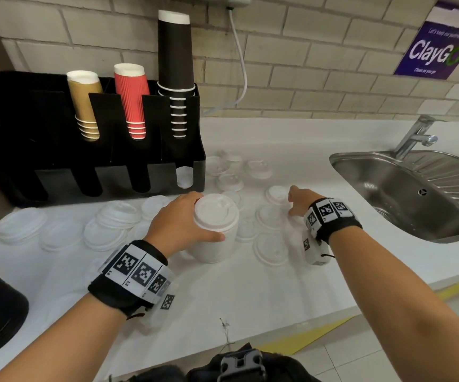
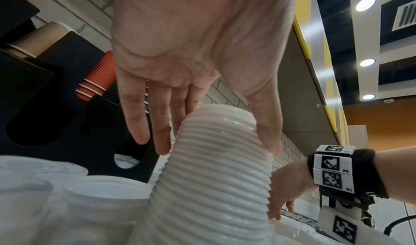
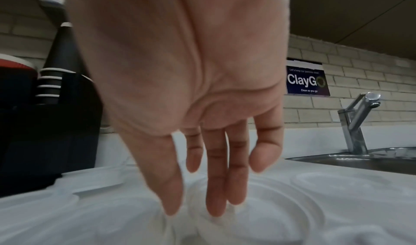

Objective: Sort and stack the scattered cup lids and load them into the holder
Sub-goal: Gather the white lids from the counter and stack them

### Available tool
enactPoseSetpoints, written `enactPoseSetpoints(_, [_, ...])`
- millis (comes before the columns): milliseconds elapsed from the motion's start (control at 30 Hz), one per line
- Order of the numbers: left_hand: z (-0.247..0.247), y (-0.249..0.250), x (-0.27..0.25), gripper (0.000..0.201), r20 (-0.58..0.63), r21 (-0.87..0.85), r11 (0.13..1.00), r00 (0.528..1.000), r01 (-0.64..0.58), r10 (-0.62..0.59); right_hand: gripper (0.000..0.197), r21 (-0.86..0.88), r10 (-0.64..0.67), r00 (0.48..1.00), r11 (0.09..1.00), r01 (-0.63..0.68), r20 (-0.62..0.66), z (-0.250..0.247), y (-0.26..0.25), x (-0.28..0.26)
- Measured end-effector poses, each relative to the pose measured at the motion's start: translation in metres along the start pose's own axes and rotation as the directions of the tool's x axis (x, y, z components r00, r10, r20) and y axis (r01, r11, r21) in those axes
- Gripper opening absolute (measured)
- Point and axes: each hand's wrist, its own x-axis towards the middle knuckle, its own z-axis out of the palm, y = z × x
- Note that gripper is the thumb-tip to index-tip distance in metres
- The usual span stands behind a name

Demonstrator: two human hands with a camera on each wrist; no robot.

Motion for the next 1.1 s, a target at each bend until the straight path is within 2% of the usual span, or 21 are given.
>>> enactPoseSetpoints(100, [0.000, 0.000, 0.000, 0.084, 0.001, -0.005, 1.000, 1.000, 0.003, -0.002, 0.049, -0.011, -0.028, 0.993, 0.999, 0.030, 0.112, 0.000, 0.001, -0.002])
enactPoseSetpoints(167, [0.001, 0.000, 0.000, 0.083, 0.003, -0.008, 1.000, 1.000, 0.000, 0.000, 0.044, -0.038, -0.059, 0.992, 0.997, 0.064, 0.107, -0.003, 0.000, -0.006])
enactPoseSetpoints(233, [0.001, 0.000, 0.001, 0.083, 0.001, -0.012, 1.000, 1.000, -0.003, 0.003, 0.036, 0.013, -0.082, 0.997, 0.997, 0.082, -0.002, -0.016, -0.004, -0.013])
enactPoseSetpoints(300, [0.001, -0.001, 0.001, 0.083, 0.000, -0.012, 1.000, 1.000, -0.002, 0.002, 0.031, 0.254, -0.129, 0.979, 0.952, 0.167, -0.160, -0.035, -0.007, -0.022])
enactPoseSetpoints(333, [0.002, -0.001, 0.001, 0.083, 0.000, -0.013, 1.000, 1.000, -0.002, 0.002, 0.031, 0.435, -0.165, 0.964, 0.867, 0.243, -0.209, -0.044, -0.010, -0.027])
enactPoseSetpoints(400, [0.002, -0.002, 0.001, 0.082, -0.004, -0.014, 1.000, 1.000, -0.006, 0.006, 0.034, 0.745, -0.271, 0.938, 0.574, 0.339, -0.217, -0.055, -0.020, -0.040])
enactPoseSetpoints(433, [0.002, -0.002, 0.001, 0.081, -0.006, -0.014, 1.000, 1.000, -0.006, 0.006, 0.035, 0.824, -0.339, 0.919, 0.448, 0.347, -0.203, -0.058, -0.025, -0.045])
enactPoseSetpoints(467, [0.002, -0.003, 0.001, 0.081, -0.008, -0.014, 1.000, 1.000, -0.007, 0.007, 0.034, 0.859, -0.400, 0.897, 0.374, 0.350, -0.191, -0.060, -0.029, -0.049])
enactPoseSetpoints(500, [0.002, -0.003, 0.001, 0.081, -0.008, -0.014, 1.000, 1.000, -0.008, 0.008, 0.033, 0.872, -0.446, 0.876, 0.338, 0.355, -0.184, -0.061, -0.034, -0.052])
enactPoseSetpoints(567, [0.002, -0.002, 0.001, 0.081, -0.005, -0.012, 1.000, 1.000, -0.011, 0.011, 0.032, 0.884, -0.488, 0.856, 0.310, 0.351, -0.168, -0.059, -0.039, -0.053])
enactPoseSetpoints(833, [0.001, -0.003, 0.002, 0.083, 0.006, -0.013, 1.000, 1.000, -0.004, 0.004, 0.030, 0.920, -0.451, 0.887, 0.300, 0.253, -0.097, -0.044, -0.046, -0.038])
enactPoseSetpoints(867, [0.000, -0.002, 0.002, 0.084, 0.010, -0.013, 1.000, 1.000, -0.005, 0.005, 0.030, 0.915, -0.438, 0.897, 0.336, 0.224, -0.059, -0.043, -0.046, -0.034])
enactPoseSetpoints(1000, [-0.001, -0.002, 0.002, 0.084, 0.015, -0.010, 1.000, 1.000, -0.006, 0.006, 0.032, 0.811, -0.303, 0.940, 0.583, 0.052, 0.157, -0.032, -0.044, -0.014])
enactPoseSetpoints(1100, [-0.001, -0.002, 0.002, 0.081, 0.011, 0.000, 1.000, 1.000, -0.007, 0.007, 0.037, 0.624, -0.134, 0.978, 0.781, 0.005, 0.161, -0.025, -0.038, 0.009])
